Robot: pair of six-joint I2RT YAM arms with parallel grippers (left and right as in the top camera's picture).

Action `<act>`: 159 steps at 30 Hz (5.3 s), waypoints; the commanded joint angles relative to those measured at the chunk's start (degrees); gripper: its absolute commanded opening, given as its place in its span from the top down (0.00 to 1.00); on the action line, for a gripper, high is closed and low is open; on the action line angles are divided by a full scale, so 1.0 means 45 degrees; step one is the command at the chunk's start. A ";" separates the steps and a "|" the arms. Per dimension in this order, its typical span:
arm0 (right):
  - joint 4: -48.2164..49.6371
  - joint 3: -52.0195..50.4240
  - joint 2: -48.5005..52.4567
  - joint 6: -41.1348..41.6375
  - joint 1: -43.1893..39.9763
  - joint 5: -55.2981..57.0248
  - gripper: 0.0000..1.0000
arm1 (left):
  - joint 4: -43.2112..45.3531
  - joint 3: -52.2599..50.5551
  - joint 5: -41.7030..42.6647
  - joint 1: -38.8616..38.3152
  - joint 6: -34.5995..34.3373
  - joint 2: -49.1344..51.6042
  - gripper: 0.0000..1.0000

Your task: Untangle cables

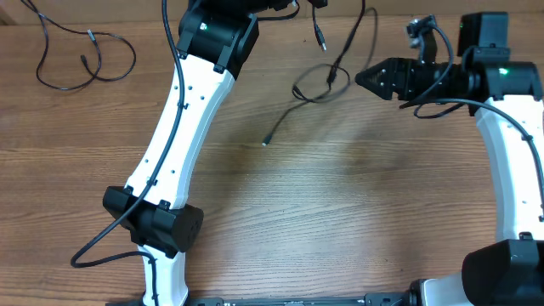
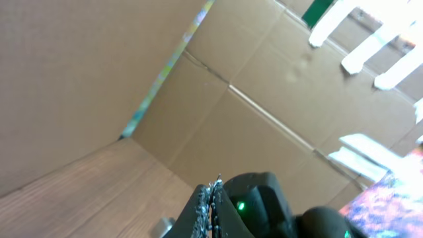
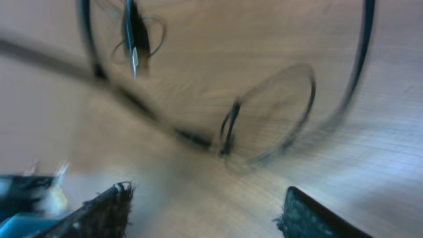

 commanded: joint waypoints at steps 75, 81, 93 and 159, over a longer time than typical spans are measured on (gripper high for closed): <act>-0.0729 0.0015 0.2992 0.6470 -0.1122 0.9908 0.00 | -0.9811 0.0131 -1.7544 1.3750 0.2273 -0.0554 0.96; -0.0729 0.0015 0.2992 0.6470 -0.1122 0.9908 0.00 | -0.7922 0.0155 -1.7325 1.3823 0.3803 -0.0321 0.96; -0.0729 0.0015 0.2992 0.6470 -0.1122 0.9908 0.00 | -0.4095 0.1384 -1.4974 1.3872 0.9345 -0.0583 0.96; -0.0729 0.0015 0.2992 0.6470 -0.1122 0.9908 0.00 | -1.8763 0.9408 -0.8510 1.3396 0.9772 0.3599 0.96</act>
